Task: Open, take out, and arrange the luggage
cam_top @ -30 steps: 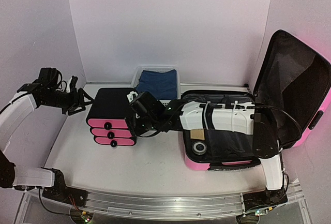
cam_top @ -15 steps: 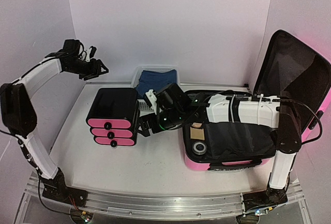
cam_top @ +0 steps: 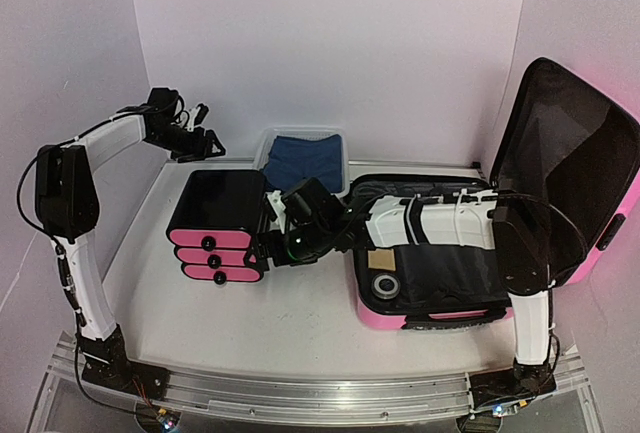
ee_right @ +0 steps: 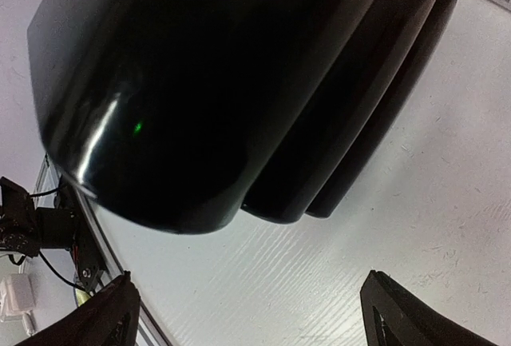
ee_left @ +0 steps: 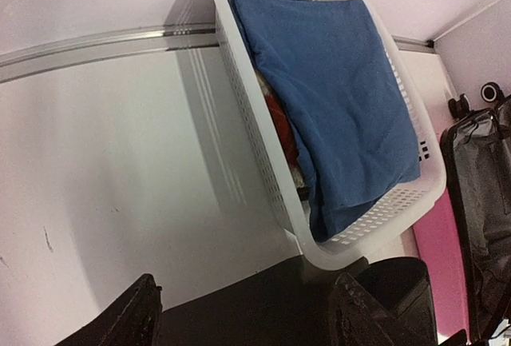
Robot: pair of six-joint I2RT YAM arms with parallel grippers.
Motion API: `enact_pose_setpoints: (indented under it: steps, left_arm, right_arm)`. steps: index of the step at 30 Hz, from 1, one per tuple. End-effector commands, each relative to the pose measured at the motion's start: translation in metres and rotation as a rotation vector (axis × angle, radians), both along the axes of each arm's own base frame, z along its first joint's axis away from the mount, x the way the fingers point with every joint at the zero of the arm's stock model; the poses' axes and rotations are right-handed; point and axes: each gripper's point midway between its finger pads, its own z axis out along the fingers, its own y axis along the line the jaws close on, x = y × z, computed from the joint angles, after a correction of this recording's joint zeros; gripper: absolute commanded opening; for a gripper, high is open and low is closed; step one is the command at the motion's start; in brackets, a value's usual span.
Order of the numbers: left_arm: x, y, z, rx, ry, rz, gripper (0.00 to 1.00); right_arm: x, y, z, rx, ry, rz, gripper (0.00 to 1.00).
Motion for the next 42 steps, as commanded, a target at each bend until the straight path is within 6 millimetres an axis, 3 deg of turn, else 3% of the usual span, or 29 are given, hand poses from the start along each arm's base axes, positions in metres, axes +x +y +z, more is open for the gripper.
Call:
enact_pose_setpoints:
  steps: [1,8,16,24,30,35,42]
  left_arm:
    - [-0.020,0.002,-0.009,0.027,0.053,0.005,0.71]
    - [-0.083,-0.008,-0.030,-0.038,0.214,0.000,0.67]
    - [-0.147,-0.024,-0.023,-0.120,0.298,-0.019,0.63]
    - [-0.194,-0.044,-0.015,-0.158,0.328,-0.048,0.63]
    - [-0.199,-0.025,-0.005,-0.067,0.230,0.003,0.66]
    - [-0.191,-0.020,0.008,-0.007,0.185,-0.004,0.67]
    - [-0.188,-0.008,0.037,0.051,0.096,0.013,0.67]
  right_arm:
    - [0.025,0.015,0.034,0.093,-0.058,-0.075,0.95]
    - [0.053,-0.009,0.024,0.090,-0.025,-0.185,0.93]
    - [0.079,-0.040,0.027,0.097,-0.006,-0.240,0.93]
    - [0.109,-0.065,0.037,0.082,0.007,-0.230,0.95]
    - [0.104,-0.088,0.041,-0.048,0.011,-0.161,0.98]
    - [0.083,-0.114,0.044,-0.122,0.008,-0.114,0.98]
    - [0.053,-0.129,0.054,-0.133,-0.090,0.070,0.98]
